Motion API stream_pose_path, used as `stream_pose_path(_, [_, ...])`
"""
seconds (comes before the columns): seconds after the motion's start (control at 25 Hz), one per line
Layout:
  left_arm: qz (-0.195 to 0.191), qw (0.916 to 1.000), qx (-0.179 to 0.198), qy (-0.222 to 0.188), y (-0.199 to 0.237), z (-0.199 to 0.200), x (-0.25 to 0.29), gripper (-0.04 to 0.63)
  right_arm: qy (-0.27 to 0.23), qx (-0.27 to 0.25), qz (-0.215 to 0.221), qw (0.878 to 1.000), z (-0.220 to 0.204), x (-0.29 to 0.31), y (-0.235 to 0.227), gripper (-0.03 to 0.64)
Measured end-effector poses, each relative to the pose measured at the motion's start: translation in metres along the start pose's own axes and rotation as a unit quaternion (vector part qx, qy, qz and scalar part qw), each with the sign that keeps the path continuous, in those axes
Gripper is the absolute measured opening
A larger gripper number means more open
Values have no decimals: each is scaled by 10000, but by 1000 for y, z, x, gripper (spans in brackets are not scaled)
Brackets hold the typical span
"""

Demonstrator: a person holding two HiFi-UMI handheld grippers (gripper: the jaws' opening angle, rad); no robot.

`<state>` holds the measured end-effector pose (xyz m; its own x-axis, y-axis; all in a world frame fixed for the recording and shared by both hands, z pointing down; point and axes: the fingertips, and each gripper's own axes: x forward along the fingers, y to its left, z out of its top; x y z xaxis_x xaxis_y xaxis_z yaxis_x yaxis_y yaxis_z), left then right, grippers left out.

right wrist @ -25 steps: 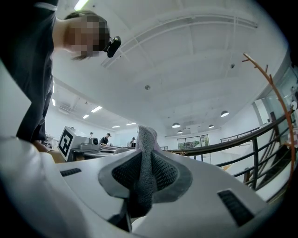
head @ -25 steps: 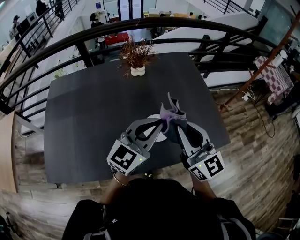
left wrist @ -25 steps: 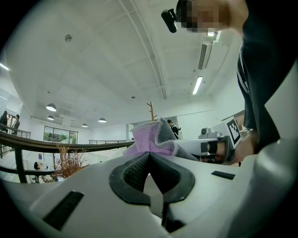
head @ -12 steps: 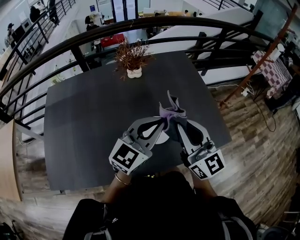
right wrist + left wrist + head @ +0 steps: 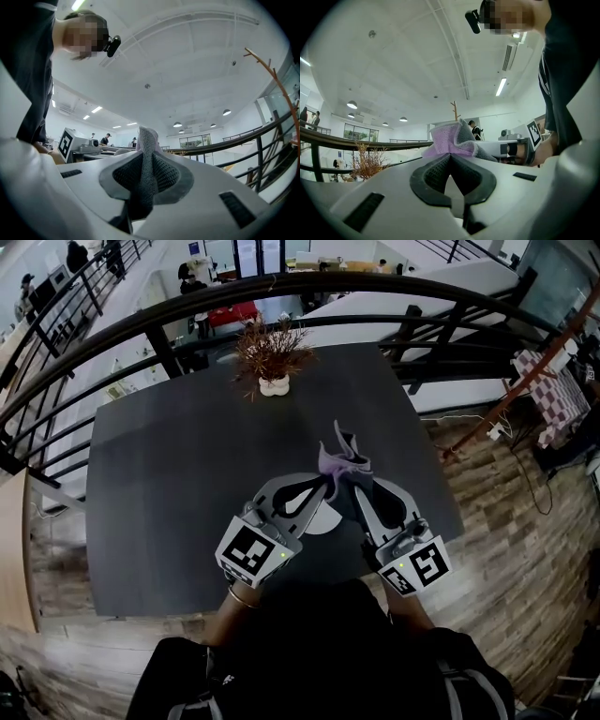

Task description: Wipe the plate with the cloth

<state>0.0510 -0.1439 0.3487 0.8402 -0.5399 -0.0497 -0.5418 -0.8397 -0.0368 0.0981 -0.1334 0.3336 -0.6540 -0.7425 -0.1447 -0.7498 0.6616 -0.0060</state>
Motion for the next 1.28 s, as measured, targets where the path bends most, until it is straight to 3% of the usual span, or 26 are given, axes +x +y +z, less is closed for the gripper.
stream_pose_path(0.2, [129, 9992, 343, 144, 8, -9, -1, 3, 112, 116, 196, 9997, -9, 11, 0, 60])
stream_pose_path(0.48, [290, 9995, 40, 144, 11, -13, -7, 3, 149, 252, 306, 9991, -14, 15, 3, 60])
stream_pose_path(1.04, [-96, 9993, 191, 306, 10, -31, -4, 3, 320, 292, 94, 9990, -32, 12, 7, 60])
stream_pose_path(1.28, [-243, 9982, 59, 549, 8, -47, -1, 3, 469, 359, 23, 9983, -42, 11, 5, 60])
